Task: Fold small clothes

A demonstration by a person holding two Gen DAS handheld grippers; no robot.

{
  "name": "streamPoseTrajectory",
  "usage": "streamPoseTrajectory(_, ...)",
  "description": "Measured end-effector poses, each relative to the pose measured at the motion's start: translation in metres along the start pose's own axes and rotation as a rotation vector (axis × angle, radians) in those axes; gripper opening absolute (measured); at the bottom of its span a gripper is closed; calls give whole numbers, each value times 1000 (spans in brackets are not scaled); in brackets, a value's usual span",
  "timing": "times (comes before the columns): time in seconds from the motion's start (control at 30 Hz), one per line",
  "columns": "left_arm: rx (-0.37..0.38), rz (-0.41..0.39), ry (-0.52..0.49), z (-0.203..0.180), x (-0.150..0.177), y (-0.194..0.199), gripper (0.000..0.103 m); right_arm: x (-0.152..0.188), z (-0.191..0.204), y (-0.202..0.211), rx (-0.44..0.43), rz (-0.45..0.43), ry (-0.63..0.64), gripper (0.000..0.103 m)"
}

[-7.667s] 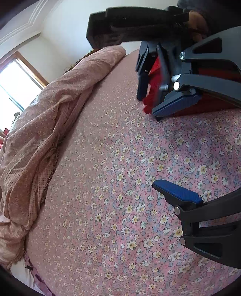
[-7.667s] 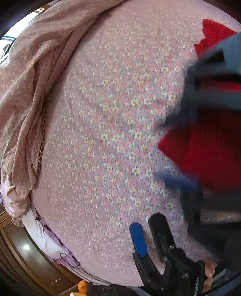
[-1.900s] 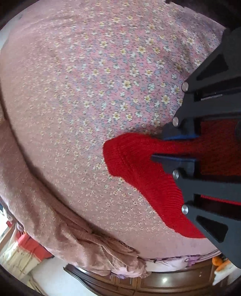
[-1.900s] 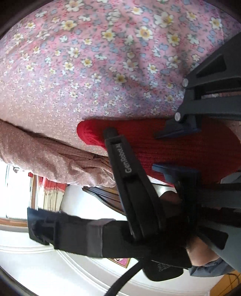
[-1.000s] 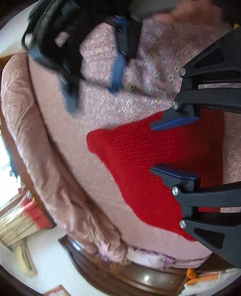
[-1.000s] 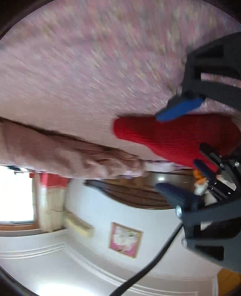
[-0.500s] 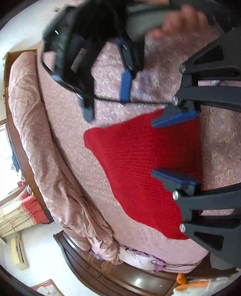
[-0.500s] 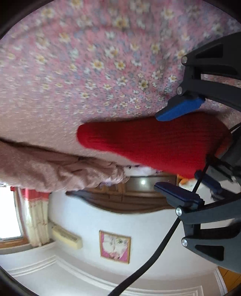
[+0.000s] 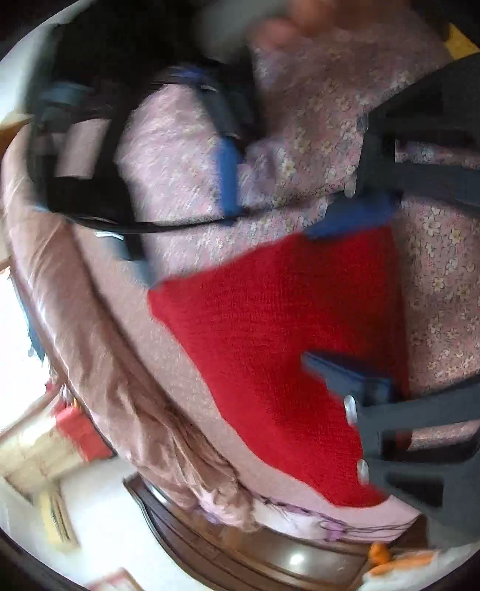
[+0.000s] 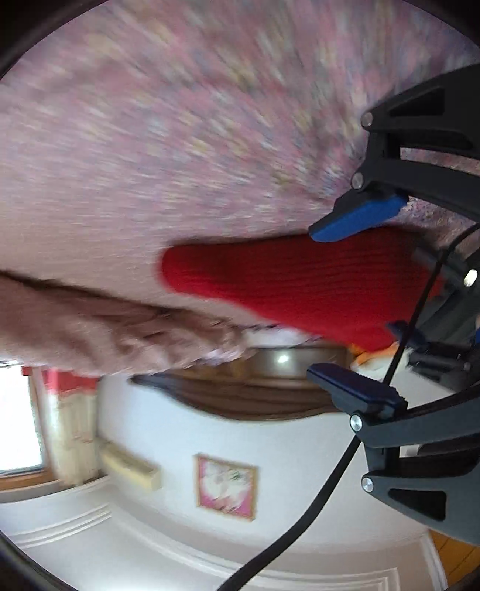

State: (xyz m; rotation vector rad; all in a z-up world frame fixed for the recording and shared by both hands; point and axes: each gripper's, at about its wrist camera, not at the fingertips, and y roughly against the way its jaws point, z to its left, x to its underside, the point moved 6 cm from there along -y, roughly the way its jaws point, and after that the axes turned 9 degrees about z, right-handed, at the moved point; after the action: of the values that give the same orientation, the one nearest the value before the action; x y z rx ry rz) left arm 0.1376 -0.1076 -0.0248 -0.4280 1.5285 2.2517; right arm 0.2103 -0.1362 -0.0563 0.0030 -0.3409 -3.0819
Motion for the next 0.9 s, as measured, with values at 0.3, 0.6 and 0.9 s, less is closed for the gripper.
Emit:
streamPoseTrajectory(0.3, 17, -18, 2, -1, 9, 11, 29, -7, 10, -38, 147, 25, 111, 29)
streamPoseTrajectory(0.6, 24, -25, -5, -5, 15, 19, 25, -20, 6, -29, 146, -40, 113, 23)
streamPoseTrajectory(0.9, 89, -43, 33, 9, 17, 34, 29, -29, -11, -1, -20, -105, -33, 57)
